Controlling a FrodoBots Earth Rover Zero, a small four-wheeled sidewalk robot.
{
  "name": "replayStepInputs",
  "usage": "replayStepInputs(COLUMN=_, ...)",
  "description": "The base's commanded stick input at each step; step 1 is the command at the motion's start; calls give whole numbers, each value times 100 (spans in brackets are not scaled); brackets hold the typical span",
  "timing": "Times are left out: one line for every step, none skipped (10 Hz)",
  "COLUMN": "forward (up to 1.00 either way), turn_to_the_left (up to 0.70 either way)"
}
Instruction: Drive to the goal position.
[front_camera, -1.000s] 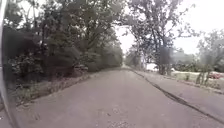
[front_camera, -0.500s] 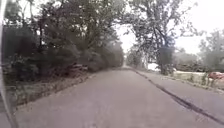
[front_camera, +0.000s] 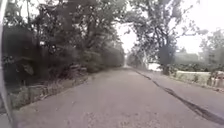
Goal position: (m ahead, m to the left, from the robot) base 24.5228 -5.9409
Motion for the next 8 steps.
replayStepInputs(forward=70, turn_to_the_left=0)
replayStepInputs(forward=70, turn_to_the_left=0)
replayStepInputs(forward=70, turn_to_the_left=0)
replayStepInputs(forward=70, turn_to_the_left=0)
replayStepInputs(forward=70, turn_to_the_left=0)
replayStepInputs(forward=70, turn_to_the_left=0)
replayStepInputs(forward=70, turn_to_the_left=0)
replayStepInputs(forward=70, turn_to_the_left=-9)
